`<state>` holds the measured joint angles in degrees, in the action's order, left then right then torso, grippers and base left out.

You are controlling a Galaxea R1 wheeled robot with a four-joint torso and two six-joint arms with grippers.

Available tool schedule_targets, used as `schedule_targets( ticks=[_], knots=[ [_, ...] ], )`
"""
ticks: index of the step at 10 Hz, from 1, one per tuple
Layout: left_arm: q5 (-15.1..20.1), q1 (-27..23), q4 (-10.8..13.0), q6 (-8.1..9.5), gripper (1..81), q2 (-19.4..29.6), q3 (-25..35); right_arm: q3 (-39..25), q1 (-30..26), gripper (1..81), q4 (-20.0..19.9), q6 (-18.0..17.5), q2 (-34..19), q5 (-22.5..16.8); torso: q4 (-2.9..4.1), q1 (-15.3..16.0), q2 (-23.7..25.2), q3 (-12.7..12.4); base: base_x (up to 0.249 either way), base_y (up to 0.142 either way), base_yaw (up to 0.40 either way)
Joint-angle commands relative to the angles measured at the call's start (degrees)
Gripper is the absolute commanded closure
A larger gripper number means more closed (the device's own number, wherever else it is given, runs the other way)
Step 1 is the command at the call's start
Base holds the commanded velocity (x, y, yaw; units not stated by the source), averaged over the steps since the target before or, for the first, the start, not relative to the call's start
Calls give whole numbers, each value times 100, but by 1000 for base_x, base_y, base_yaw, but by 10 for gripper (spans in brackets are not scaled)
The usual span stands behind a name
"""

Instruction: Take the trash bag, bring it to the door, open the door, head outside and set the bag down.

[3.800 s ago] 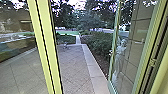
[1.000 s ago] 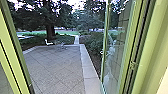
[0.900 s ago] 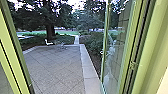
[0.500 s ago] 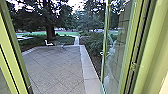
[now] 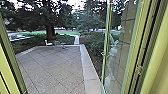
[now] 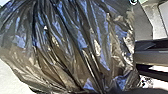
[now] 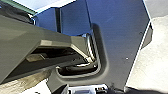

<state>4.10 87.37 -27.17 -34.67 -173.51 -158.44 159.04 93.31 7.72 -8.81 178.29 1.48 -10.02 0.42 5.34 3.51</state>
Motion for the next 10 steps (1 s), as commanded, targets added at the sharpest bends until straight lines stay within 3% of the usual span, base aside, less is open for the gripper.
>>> schedule_targets(
  ticks=[1,10],
  knots=[
    [381,-321,-7,-22,811,0,-12,-85,-211,10,72,46,122,-341,0,0,0,0,93,0,0],
    [373,-321,-7,-22,811,9,-12,-85,-211,10,63,46,122,-332,0,-5,0,0,93,0,0]
  ],
)
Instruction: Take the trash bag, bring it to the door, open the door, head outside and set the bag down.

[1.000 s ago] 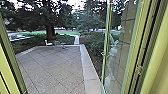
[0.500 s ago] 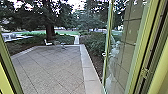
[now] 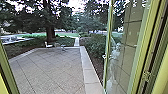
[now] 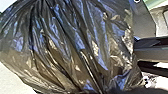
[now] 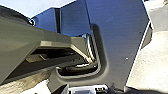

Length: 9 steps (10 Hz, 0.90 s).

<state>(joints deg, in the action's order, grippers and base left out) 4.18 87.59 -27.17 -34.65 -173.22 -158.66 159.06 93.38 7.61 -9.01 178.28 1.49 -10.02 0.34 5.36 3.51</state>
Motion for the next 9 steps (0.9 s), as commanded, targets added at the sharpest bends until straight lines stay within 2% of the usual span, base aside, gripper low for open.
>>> schedule_targets(
  ticks=[1,9],
  knots=[
    [364,-351,-7,-25,811,-12,10,-87,-218,10,74,57,123,-333,0,0,0,0,94,0,0],
    [364,-343,-16,-25,811,-3,10,-87,-227,10,74,57,123,-342,0,-20,11,-5,94,0,0]
  ],
)
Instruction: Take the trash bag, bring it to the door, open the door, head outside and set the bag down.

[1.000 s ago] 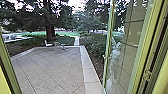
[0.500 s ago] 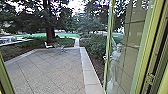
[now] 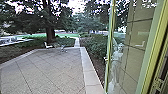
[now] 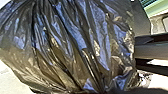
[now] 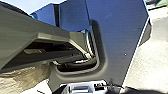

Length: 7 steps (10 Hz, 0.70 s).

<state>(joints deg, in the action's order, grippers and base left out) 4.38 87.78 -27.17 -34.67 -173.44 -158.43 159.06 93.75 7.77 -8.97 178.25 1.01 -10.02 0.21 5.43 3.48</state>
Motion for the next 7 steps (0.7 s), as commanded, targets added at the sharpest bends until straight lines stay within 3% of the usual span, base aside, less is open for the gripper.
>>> schedule_targets(
  ticks=[1,7],
  knots=[
    [345,-363,-16,-22,811,10,-13,-87,-264,10,58,53,126,-295,0,-2,0,0,93,0,0],
    [336,-363,-16,-22,811,10,-13,-87,-272,10,58,53,134,-295,0,-11,5,0,94,0,0]
  ],
)
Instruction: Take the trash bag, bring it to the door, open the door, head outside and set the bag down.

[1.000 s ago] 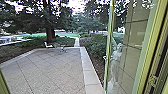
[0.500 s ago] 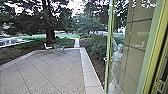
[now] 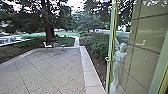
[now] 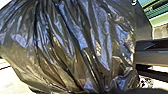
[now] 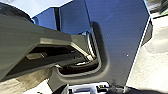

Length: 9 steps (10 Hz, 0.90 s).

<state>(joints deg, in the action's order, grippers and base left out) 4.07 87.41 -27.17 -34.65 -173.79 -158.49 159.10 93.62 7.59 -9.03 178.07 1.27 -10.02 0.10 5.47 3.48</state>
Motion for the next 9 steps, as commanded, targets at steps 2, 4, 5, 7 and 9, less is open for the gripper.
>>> schedule_targets(
  ticks=[2,4,5,7,9],
  knots=[
    [366,-325,-16,-25,811,37,-7,-91,-252,10,75,60,144,-311,0,2,-2,0,106,0,0],
    [366,-325,-16,-25,811,37,-7,-91,-260,10,75,60,144,-329,0,4,-2,0,114,0,0],
    [366,-325,-25,-25,811,37,-7,-91,-252,10,75,60,144,-329,0,4,-5,0,117,0,0],
    [366,-325,-25,-25,811,37,2,-91,-260,10,75,60,144,-338,0,2,-2,0,129,0,0],
    [366,-325,-25,-25,811,28,-7,-91,-260,10,75,60,144,-338,0,2,-2,2,133,0,0]
  ],
)
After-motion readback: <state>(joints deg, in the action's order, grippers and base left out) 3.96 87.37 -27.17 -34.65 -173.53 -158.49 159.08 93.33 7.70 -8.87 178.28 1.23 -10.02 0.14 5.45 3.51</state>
